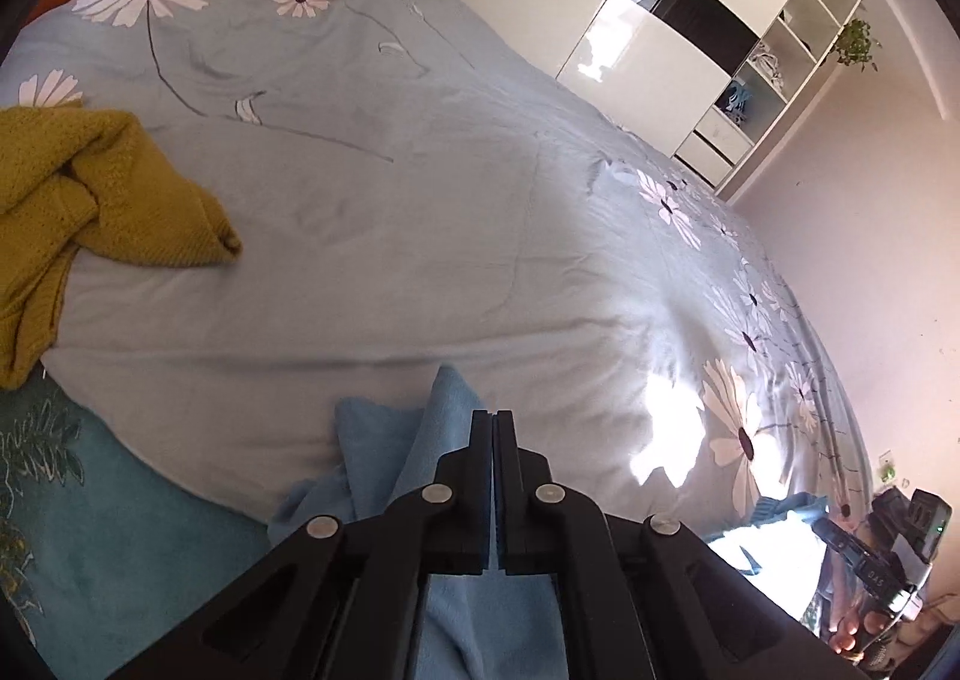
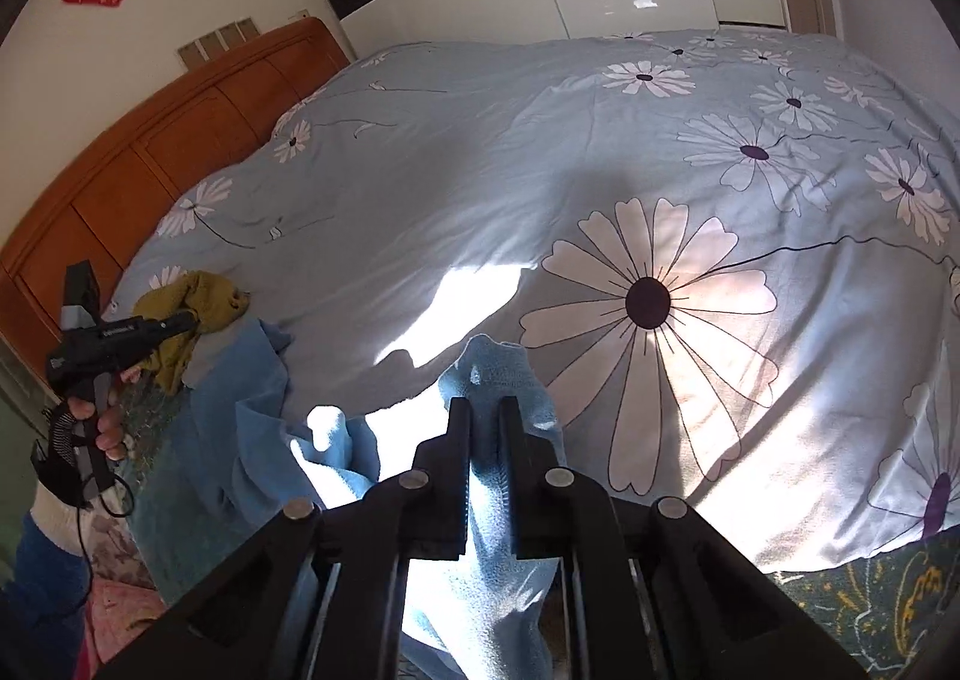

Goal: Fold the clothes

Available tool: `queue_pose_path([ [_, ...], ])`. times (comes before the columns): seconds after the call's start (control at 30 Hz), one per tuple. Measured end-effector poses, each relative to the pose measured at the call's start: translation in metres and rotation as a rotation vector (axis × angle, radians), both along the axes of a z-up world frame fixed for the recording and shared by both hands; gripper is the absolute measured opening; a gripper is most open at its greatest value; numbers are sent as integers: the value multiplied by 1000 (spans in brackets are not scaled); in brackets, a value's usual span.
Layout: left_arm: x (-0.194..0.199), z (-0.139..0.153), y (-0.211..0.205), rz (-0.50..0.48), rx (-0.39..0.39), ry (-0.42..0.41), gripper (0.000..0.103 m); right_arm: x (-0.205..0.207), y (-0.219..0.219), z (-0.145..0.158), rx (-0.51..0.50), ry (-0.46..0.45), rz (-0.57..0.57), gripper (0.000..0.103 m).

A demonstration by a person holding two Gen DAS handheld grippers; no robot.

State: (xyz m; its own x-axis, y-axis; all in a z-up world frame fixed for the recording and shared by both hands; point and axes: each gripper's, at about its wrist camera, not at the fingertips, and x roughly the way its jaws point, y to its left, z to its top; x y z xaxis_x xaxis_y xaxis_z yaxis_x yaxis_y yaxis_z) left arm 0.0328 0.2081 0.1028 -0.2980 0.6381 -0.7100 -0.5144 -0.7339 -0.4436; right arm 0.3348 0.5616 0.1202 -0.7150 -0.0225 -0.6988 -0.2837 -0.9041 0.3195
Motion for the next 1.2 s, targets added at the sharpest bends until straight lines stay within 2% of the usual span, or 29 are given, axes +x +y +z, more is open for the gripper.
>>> queue_pose_path([
  [0.13,25,-25,-15,-54,20,-95,1,27,-14,-10,106,-31,9,16],
  [0.23,39,-39,-18,-69,8,-124,2,58,-23,-10,168,-37,-5,32],
  [0.3,39,-48,-14,-71,9,-149,3,77,-28,-12,159,-43,-5,36],
  [0.4,36,-62,-8,-55,12,-204,5,100,-35,-19,167,-77,-20,36],
  [0.53,37,-76,-11,-19,-45,-194,7,127,-38,-28,119,-84,-44,38],
  [0.7,39,-88,-35,29,41,-282,13,148,-38,-45,63,-99,-68,47],
  [0.83,41,-87,-46,38,78,-296,26,153,-39,-60,29,-115,-74,52],
  [0.9,43,-86,-49,41,73,-293,29,154,-40,-64,7,-114,-81,53],
  [0.97,46,-86,-52,58,82,-289,40,155,-43,-66,2,-113,-84,53],
  [1.03,47,-90,-54,70,89,-310,44,155,-45,-67,-1,-111,-80,53],
  [1.17,46,-92,-48,78,127,-326,45,155,-48,-69,1,-111,-69,53],
  [1.2,47,-88,-43,68,130,-309,45,154,-48,-70,5,-118,-70,53],
])
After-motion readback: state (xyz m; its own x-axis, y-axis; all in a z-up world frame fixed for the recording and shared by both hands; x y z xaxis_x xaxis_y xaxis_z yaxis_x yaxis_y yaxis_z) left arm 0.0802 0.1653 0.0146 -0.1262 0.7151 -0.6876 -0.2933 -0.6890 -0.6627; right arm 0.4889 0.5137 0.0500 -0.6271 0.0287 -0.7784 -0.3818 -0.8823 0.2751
